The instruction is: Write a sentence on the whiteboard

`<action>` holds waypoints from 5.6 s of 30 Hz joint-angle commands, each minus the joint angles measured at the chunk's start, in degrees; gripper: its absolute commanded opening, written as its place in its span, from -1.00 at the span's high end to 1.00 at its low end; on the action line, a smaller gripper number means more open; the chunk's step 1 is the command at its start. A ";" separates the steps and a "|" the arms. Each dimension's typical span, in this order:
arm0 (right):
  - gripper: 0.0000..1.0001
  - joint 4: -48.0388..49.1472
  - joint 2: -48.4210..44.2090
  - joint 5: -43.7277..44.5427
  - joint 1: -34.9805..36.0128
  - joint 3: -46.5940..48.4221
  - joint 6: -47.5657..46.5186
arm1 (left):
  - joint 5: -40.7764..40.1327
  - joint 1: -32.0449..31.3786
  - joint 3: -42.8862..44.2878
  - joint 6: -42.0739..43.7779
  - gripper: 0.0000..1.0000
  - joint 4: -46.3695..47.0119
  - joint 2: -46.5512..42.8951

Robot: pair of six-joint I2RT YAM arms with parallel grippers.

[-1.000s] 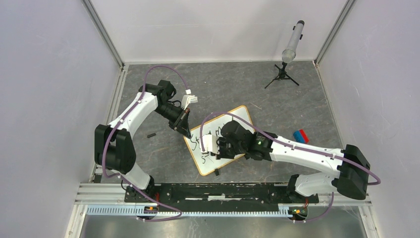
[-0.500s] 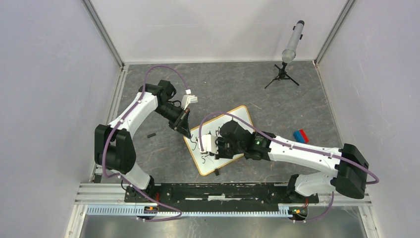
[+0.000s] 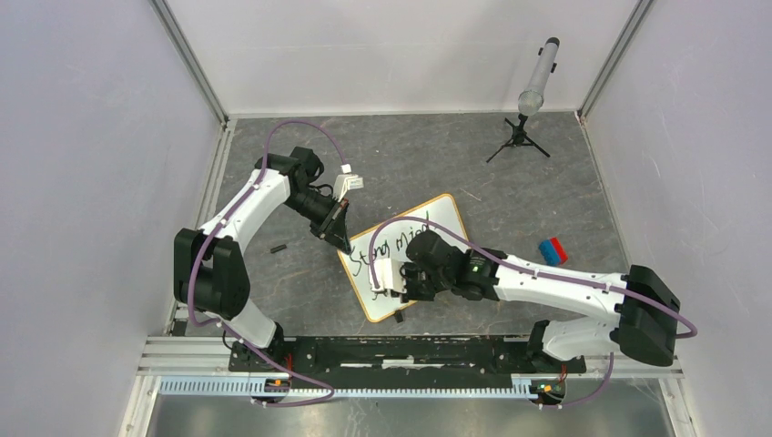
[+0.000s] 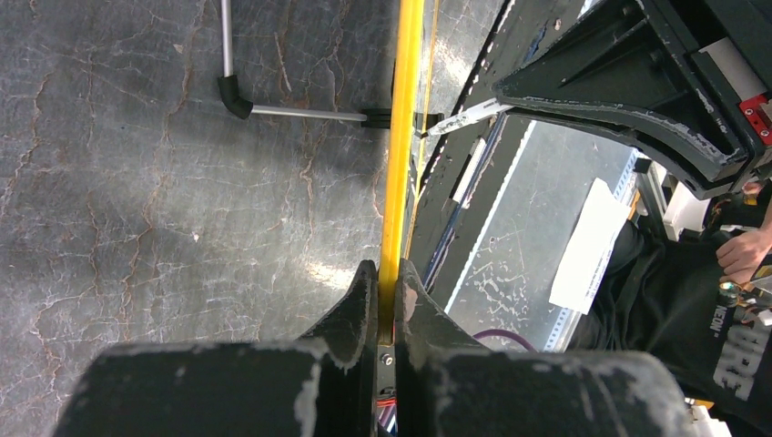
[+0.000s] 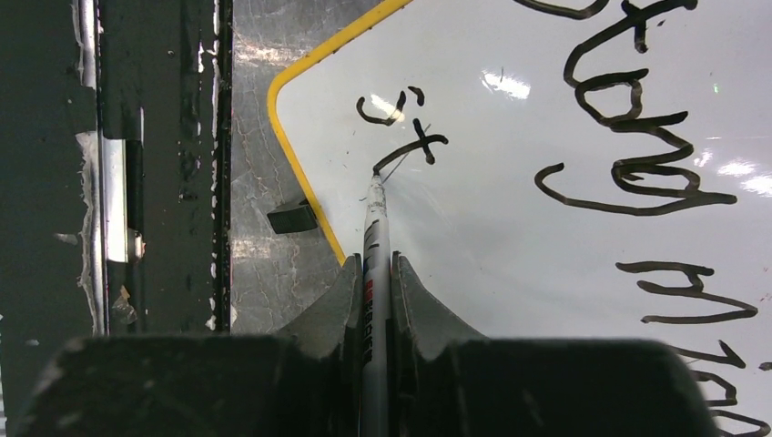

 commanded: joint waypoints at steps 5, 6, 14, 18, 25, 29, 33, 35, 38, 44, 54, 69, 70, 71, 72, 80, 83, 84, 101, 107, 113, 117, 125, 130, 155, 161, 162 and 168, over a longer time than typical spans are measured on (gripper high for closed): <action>1.00 -1.51 -2.71 3.98 0.02 3.20 -0.87 | -2.33 0.09 1.29 -0.04 0.95 1.96 -0.79; 1.00 -1.54 -3.04 3.66 0.02 3.80 -0.66 | -2.31 0.07 1.28 -0.03 0.95 2.01 -0.78; 1.00 -1.24 -2.92 3.57 0.08 5.66 -0.78 | -2.28 0.09 1.37 -0.10 0.95 2.01 -1.04; 1.00 -0.53 -1.69 3.56 0.02 5.35 -1.11 | -2.33 0.04 1.55 -0.10 0.95 2.01 -1.00; 1.00 0.12 -0.60 5.67 -0.15 3.76 -1.73 | -2.50 0.12 1.36 0.06 0.95 2.02 -0.98; 1.00 0.00 -0.50 6.41 -0.63 2.69 -1.57 | -2.48 0.11 1.11 0.11 0.95 2.01 -0.87; 1.00 -0.64 -1.22 6.16 -0.68 1.30 -1.48 | -2.49 0.10 1.06 0.11 0.95 2.02 -0.95; 1.00 -1.30 -1.52 5.73 -0.68 0.71 -1.32 | -2.47 0.12 1.03 0.14 0.95 2.01 -1.03; 1.00 -1.86 -2.19 5.09 -0.67 -0.42 -1.14 | -2.50 0.12 1.02 0.15 0.95 2.01 -1.13; 1.00 -2.19 -2.24 3.07 -0.64 -0.64 -0.87 | -2.46 0.06 1.00 0.13 0.95 2.04 -1.06; 1.00 -0.60 -0.68 3.15 -0.68 2.53 -0.35 | -2.53 0.06 0.95 0.02 0.95 2.01 -1.02; 1.00 -1.01 -1.27 5.54 -2.67 4.87 -1.05 | -2.76 0.12 0.95 0.17 0.95 2.03 -0.70; 1.00 -1.32 -1.24 5.53 -2.67 4.74 -1.09 | -2.77 0.13 0.94 0.10 0.95 2.05 -0.66; 1.00 -1.51 -1.43 5.44 -2.78 4.48 -1.13 | -2.77 0.13 0.94 0.15 0.95 1.98 -0.61; 1.00 -1.63 -1.73 5.44 -2.79 4.16 -1.06 | -2.76 0.13 0.93 0.17 0.95 2.08 -0.68; 1.00 -3.30 -4.48 4.14 -2.83 2.75 -1.82 | -2.50 0.13 0.94 0.08 0.95 2.01 -0.64; 1.00 -3.81 -5.14 2.98 -2.77 2.76 -1.62 | -2.50 0.13 1.01 0.04 0.95 2.01 -0.60; 1.00 -3.90 -5.08 2.78 -2.79 2.66 -1.66 | -2.50 0.08 1.03 0.04 0.95 2.01 -0.60; 1.00 -1.27 -1.84 2.19 -2.67 1.43 -1.41 | -2.68 0.13 0.95 0.23 0.95 2.07 -0.52; 1.00 -1.84 -1.59 1.61 -2.07 0.50 -1.65 | -2.76 0.10 1.02 0.19 0.95 2.05 -0.48; 1.00 -3.26 -2.55 2.53 -2.00 -0.76 -2.63 | -2.77 0.13 1.11 0.21 0.95 2.00 -0.27; 1.00 -3.99 -3.16 4.06 -2.02 -0.29 -3.32 | -2.63 0.12 1.18 0.24 0.95 2.00 -0.27; 1.00 -4.84 -3.00 6.86 -2.43 1.99 -3.70 | -2.68 0.11 1.15 0.19 0.95 2.00 -0.48; 1.00 -4.31 -2.95 7.79 -2.65 3.12 -3.50 | -2.63 0.13 1.15 0.23 0.95 2.03 -0.45; 1.00 -4.87 -4.35 1.35 -2.57 3.72 -2.02 | -2.59 0.13 1.11 0.27 0.95 2.01 -0.56; 1.00 -5.08 -5.58 3.17 -3.14 2.74 -1.82 | -2.55 0.07 1.21 0.18 0.95 2.01 -0.51; 1.00 -4.98 -5.46 3.59 -3.36 2.52 -1.77 | -2.57 0.11 1.19 0.16 0.95 2.01 -0.51; 1.00 -4.08 -3.58 5.36 -3.82 2.84 -1.73 | -2.59 0.10 1.13 0.26 0.95 2.00 -0.43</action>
